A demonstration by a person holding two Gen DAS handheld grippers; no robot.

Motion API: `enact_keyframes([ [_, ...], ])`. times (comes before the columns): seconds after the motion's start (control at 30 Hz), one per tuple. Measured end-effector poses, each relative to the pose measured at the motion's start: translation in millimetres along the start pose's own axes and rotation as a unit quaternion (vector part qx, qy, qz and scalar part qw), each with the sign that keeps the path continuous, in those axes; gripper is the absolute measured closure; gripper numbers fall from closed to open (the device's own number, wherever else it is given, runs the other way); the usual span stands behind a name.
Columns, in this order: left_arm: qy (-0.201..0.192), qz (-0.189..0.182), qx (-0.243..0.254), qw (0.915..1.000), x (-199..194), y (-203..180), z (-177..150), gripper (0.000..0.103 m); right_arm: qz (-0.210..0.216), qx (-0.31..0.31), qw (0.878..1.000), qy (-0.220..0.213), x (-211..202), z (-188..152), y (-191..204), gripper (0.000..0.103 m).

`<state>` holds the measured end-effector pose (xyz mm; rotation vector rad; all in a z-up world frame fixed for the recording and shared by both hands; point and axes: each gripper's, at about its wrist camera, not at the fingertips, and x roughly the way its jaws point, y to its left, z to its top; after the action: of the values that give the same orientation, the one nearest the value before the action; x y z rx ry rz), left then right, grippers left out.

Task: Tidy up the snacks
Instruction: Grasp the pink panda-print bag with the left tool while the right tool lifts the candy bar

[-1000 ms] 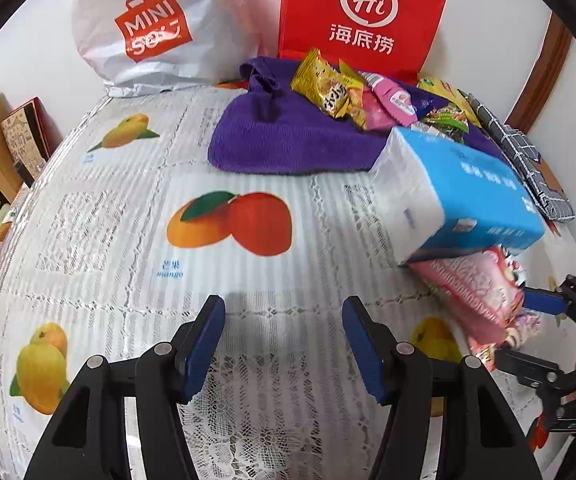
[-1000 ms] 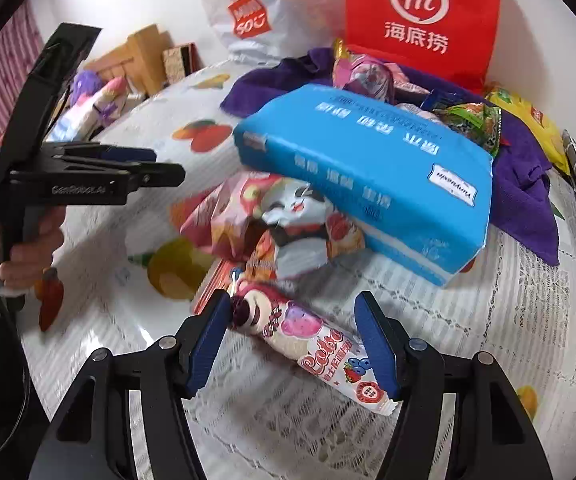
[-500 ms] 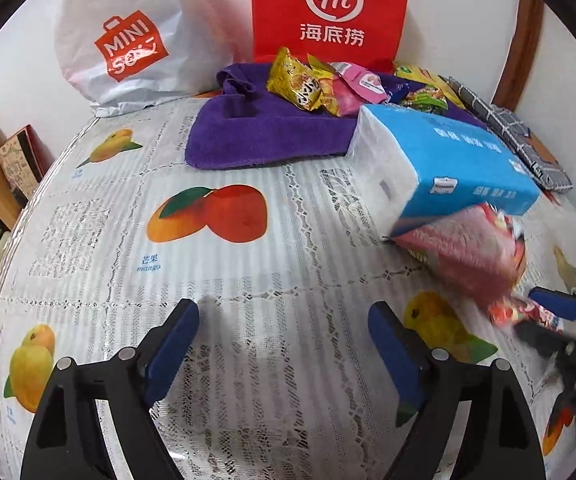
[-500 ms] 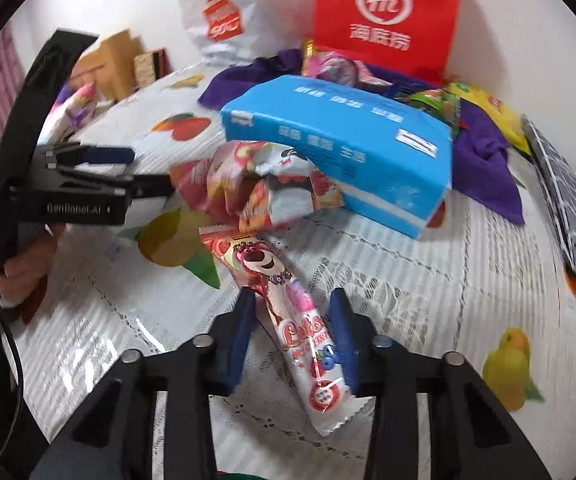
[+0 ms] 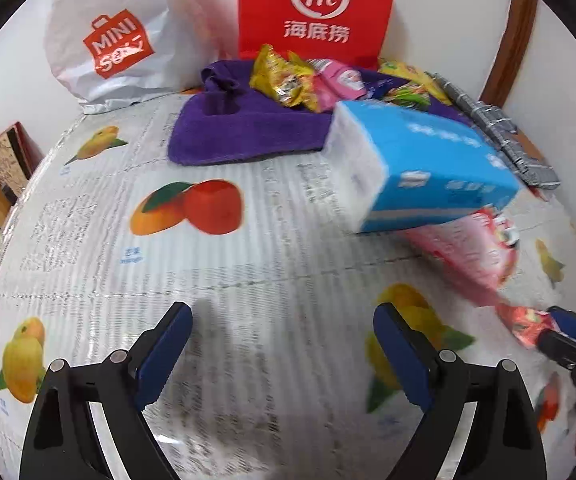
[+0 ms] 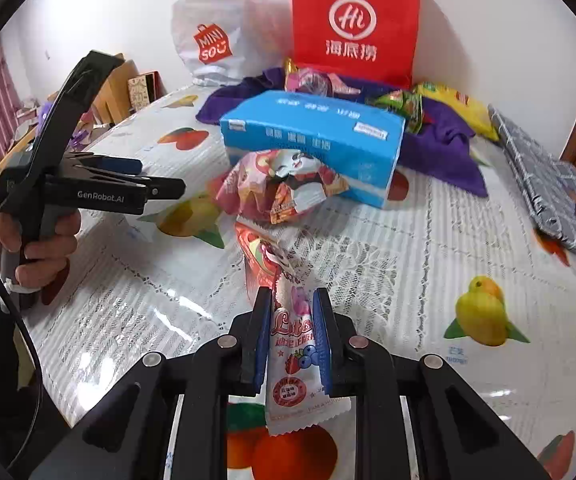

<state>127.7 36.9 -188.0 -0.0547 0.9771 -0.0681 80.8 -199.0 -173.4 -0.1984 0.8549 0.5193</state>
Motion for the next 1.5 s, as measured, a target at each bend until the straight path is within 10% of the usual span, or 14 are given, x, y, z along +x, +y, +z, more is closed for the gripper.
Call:
enact_keyframes([
  [0.47,-0.011,-0.068,0.008,0.9976,-22,-68,33,0.01,0.002,0.096,0.995,-0.025,-23,-13,-67,0.09],
  [0.67,-0.007,-0.071,0.004,0.9974,-19,-83,41,0.01,0.055,0.052,0.996,-0.052,-27,-5,-50,0.054],
  [0.8,-0.002,-0.064,0.003,0.9979,-18,-86,45,0.01,0.045,0.011,0.999,-0.018,1,2,-33,0.055],
  [0.87,0.002,-0.058,0.004,0.9983,-16,-87,45,0.01,0.039,0.004,0.999,0.009,18,-1,-31,0.076],
  [0.97,0.009,-0.056,0.004,0.9984,-12,-90,45,0.01,0.045,0.013,0.999,-0.002,16,-4,-37,0.082],
  [1.33,0.053,-0.06,-0.043,0.9959,27,-108,44,0.011,-0.04,0.087,0.995,-0.029,-25,-24,-89,0.082],
  [1.5,0.065,-0.076,-0.05,0.9938,33,-107,44,0.031,-0.035,0.114,0.993,-0.021,-23,-28,-103,0.082],
])
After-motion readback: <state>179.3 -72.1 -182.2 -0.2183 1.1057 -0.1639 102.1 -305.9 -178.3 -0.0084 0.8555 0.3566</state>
